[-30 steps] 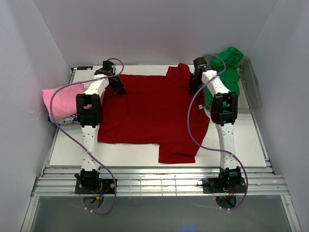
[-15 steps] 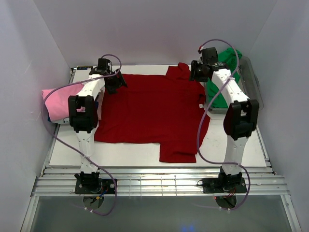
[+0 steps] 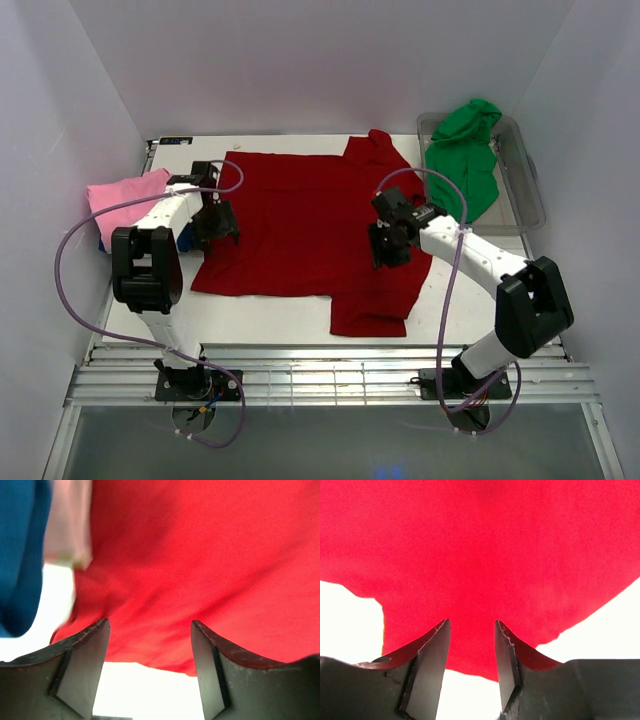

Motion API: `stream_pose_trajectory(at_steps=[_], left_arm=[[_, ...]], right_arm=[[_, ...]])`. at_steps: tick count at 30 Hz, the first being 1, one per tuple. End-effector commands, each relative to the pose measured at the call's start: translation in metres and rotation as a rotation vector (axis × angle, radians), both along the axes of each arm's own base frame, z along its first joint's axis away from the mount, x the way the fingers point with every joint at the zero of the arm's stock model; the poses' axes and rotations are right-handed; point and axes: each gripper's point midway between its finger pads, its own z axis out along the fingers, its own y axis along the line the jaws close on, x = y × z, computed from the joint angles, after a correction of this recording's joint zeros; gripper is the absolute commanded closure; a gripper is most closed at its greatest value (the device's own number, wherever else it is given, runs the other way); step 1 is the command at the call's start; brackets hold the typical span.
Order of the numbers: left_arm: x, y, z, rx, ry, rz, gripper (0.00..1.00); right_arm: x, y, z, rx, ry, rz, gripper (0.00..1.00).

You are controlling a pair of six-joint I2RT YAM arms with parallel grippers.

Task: Fold and stack the t-shirts
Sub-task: Flatten the tshirt out

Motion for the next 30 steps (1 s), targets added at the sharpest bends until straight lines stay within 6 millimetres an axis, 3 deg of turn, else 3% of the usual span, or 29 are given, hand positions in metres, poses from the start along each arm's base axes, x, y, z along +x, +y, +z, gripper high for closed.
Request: stream_pose_trajectory(at_steps=[1,3,10,20,30], left_arm=[[-0.033,0.029,0.018,0.081,0.03,0.049,0.21],[-0.049,0.035,0.012,0.102,0.074,0.062,0.2],[-0.078,0.044,0.013,0.139,0.087,0.083,0.17],[-0.1,0.043,-0.013,0.136,0.172,0.088,0.17],[-0.104,0.048,-0.029,0.163,0.215,0.091,0.21]], right_arm=[[-0.023,-0.008,0.024,0.076,-0.044,-0.107,0.53],[-0.046,-0.017,0.009,0.061,0.015,-0.139,0.54],[-0.092,-0.042,-0.007,0.031,0.082,-0.171,0.54],[-0.121,-0.056,-0.032,0.006,0.163,-0.243,0.54],[-0.122,-0.056,-0.04,-0.006,0.18,-0.264,0.54]])
